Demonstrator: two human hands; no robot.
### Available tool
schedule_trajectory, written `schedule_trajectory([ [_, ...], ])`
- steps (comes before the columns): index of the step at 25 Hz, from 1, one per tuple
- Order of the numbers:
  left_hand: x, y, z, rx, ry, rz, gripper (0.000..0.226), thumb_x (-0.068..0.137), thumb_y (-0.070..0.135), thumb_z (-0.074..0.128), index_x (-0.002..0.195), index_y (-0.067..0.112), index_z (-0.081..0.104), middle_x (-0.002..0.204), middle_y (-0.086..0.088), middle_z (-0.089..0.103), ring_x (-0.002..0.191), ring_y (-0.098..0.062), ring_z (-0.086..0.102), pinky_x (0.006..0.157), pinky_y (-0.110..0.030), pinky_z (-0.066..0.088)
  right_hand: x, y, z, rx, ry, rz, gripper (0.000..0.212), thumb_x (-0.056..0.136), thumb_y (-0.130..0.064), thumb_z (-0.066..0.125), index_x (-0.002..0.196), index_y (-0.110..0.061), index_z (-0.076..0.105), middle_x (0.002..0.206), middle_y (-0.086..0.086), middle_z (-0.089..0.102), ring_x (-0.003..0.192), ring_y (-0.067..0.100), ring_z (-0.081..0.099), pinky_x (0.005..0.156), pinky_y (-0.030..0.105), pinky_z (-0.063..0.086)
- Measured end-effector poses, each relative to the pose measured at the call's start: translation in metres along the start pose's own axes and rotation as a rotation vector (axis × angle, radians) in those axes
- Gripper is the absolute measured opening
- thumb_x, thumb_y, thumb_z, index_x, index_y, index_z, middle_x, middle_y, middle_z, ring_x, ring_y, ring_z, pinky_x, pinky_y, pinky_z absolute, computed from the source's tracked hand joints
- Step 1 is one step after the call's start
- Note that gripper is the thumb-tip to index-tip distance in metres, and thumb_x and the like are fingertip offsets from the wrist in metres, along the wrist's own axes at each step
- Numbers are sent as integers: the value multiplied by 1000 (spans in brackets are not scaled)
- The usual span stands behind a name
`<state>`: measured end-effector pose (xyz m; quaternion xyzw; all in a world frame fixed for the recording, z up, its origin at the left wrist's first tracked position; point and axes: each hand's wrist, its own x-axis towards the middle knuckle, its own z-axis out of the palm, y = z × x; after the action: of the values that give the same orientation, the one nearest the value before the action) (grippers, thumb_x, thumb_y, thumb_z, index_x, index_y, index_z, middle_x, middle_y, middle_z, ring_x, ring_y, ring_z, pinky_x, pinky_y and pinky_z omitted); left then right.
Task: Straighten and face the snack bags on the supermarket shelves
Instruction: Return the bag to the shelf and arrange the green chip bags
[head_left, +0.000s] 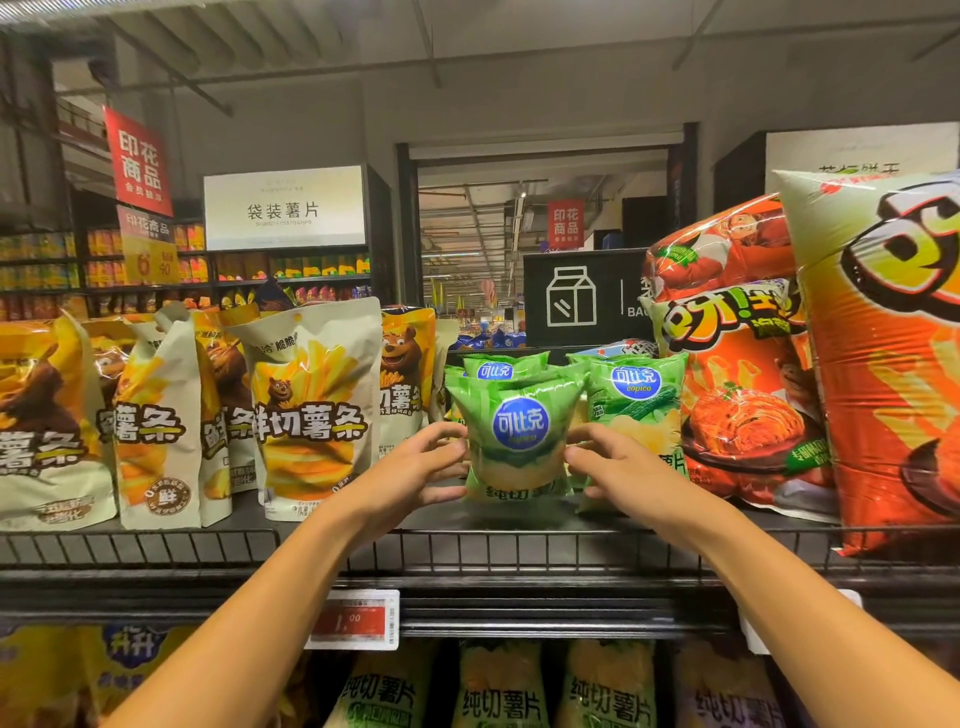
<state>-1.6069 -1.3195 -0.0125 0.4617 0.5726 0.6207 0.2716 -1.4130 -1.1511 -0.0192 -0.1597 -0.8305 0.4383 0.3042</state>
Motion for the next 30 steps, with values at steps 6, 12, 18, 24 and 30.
schedule_trajectory([
  [6,-1,1,0,23,-37,-19,29,93,29,58,120,18,58,116,-5,73,106,-24,70,89,-38,58,2,1,1,4,-27,21,46,103,-35,51,147,-23,44,141,0,54,118,13,59,89,26,55],
  [12,-5,4,1,118,-107,-61,29,93,38,55,120,30,59,114,13,73,109,-7,67,100,-40,50,3,2,1,38,-42,76,33,100,-32,57,133,-28,50,118,-1,62,107,12,64,85,26,57],
  [18,-6,5,1,173,-191,-127,29,86,61,55,111,49,62,112,30,69,108,9,62,102,-38,45,2,1,1,32,-48,88,43,101,-29,57,142,-24,47,128,4,60,113,13,61,86,27,55],
  [24,0,3,-2,99,-146,-169,81,74,73,52,143,33,43,139,15,52,113,3,57,89,-34,52,3,2,1,20,-45,82,54,101,-29,56,151,-20,38,143,5,52,122,17,56,90,27,53],
  [30,-2,3,-2,93,-138,-150,97,61,82,58,143,33,41,134,13,55,120,1,53,90,-35,52,6,6,2,68,-33,69,53,100,-27,59,149,-21,41,139,4,55,117,12,59,90,28,55],
])
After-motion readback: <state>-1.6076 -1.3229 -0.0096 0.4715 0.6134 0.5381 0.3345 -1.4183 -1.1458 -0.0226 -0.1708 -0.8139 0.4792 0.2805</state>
